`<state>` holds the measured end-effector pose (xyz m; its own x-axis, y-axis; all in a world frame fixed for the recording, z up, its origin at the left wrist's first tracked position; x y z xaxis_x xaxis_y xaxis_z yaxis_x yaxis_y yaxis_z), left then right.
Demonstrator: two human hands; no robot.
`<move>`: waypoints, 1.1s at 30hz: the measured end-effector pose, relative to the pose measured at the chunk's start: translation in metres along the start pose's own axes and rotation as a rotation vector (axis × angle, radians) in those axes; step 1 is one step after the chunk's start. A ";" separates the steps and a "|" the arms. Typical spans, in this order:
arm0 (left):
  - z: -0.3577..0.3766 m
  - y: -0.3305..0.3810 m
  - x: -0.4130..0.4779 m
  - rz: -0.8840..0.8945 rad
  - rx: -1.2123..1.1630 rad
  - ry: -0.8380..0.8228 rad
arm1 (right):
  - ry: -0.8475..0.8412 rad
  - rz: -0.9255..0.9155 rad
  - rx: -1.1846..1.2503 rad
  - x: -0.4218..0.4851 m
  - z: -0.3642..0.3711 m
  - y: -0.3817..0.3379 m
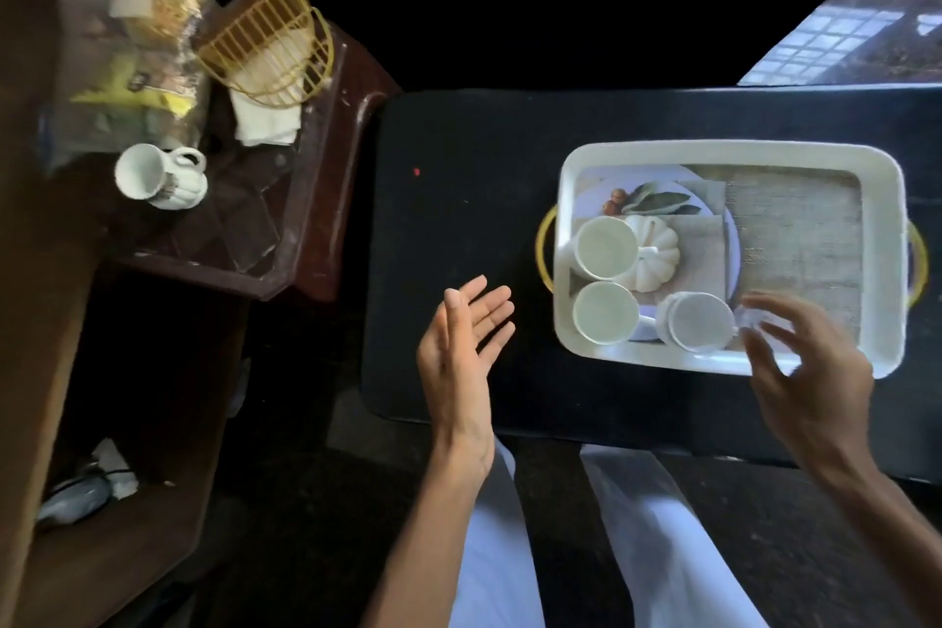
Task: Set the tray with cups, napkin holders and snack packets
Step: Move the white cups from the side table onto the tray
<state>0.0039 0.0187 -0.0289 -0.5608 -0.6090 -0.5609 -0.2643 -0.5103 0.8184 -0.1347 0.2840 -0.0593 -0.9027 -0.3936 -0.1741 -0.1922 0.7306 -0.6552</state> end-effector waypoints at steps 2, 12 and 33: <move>-0.017 0.012 0.004 0.031 0.013 0.027 | -0.008 -0.022 0.050 0.005 0.004 -0.026; -0.163 0.090 0.059 0.191 0.048 0.219 | -0.038 -0.101 0.417 0.072 0.116 -0.210; -0.301 0.146 0.212 0.192 0.164 0.388 | -0.497 -0.333 0.192 0.178 0.354 -0.429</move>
<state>0.0830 -0.3676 -0.0660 -0.2849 -0.8813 -0.3771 -0.3224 -0.2824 0.9035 -0.0764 -0.2970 -0.0692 -0.5102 -0.8290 -0.2291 -0.3181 0.4294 -0.8452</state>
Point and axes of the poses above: each hand's wrist, its own x-axis towards the middle knuckle, its own z-axis out of the palm, y = z × x, the point moved 4 cm from there along x, towards the middle knuckle, and after that the axes turned 8 degrees about -y, right-handed, at the moved point
